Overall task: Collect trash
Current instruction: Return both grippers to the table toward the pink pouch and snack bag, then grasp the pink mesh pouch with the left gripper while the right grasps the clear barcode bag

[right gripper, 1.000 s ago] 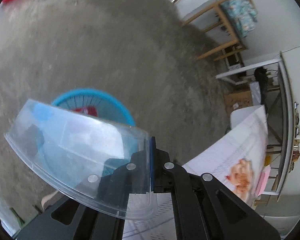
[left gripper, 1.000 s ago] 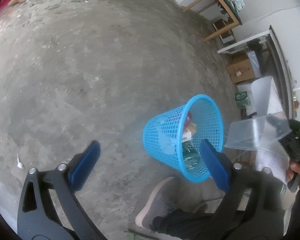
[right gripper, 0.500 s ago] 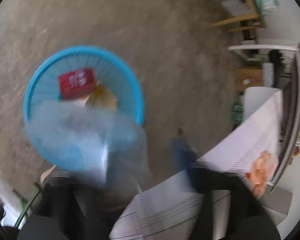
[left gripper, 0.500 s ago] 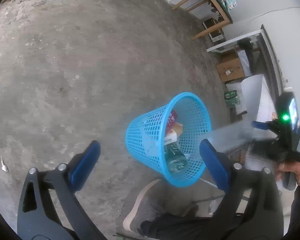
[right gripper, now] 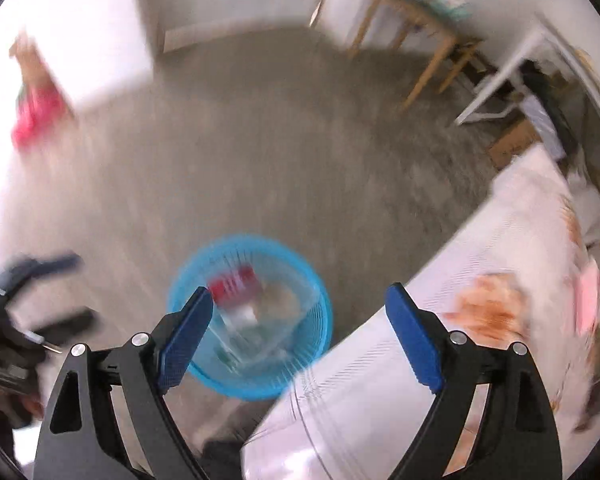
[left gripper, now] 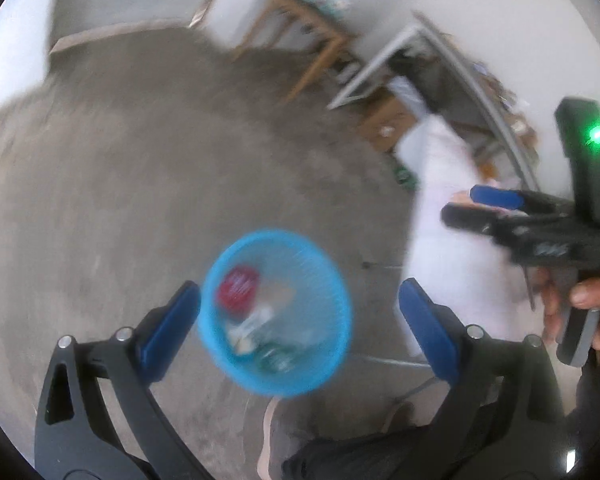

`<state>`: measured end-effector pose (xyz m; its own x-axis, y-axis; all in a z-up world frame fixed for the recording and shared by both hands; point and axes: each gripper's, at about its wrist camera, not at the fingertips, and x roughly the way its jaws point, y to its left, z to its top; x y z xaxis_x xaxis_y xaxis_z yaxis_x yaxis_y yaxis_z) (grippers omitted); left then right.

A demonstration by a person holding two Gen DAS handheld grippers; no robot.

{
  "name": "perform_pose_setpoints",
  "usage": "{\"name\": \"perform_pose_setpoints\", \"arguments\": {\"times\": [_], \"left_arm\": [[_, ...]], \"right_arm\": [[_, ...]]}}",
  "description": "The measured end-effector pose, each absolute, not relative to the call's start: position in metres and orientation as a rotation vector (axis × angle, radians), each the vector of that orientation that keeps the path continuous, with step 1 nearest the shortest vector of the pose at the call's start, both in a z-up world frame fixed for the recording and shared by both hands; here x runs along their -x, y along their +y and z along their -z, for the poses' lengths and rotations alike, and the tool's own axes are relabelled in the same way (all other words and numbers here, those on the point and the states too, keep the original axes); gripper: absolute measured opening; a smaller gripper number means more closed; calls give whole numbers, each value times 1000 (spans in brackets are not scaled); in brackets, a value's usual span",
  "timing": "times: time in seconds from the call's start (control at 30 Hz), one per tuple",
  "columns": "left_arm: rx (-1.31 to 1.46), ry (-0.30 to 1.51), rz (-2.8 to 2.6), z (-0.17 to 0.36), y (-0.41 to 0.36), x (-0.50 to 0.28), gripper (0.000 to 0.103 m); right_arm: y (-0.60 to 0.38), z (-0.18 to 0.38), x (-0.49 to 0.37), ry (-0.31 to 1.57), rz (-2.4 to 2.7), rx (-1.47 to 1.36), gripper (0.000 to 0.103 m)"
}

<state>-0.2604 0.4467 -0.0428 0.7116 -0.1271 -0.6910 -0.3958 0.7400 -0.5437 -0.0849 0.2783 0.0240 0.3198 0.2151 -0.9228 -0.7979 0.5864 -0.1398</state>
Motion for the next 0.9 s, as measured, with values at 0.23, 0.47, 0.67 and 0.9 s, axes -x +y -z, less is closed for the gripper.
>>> {"name": "perform_pose_setpoints", "arguments": {"times": [0.23,0.47,0.67,0.9], "left_arm": [[358,792,43,-77,338,109,95],[102,896,207,-100,207,-63,95],[-59,988,220,-69,133,-174,95],[-119,1052,245,-32,95,-232,95]], "right_arm": [[116,-123,8,901,-534,429,92],[-63,-136,-121,955,-265,254,96],[-118,-117,-191,1006,-208,158,97],[-145,-90,-231,1017,-169,59,97]]}}
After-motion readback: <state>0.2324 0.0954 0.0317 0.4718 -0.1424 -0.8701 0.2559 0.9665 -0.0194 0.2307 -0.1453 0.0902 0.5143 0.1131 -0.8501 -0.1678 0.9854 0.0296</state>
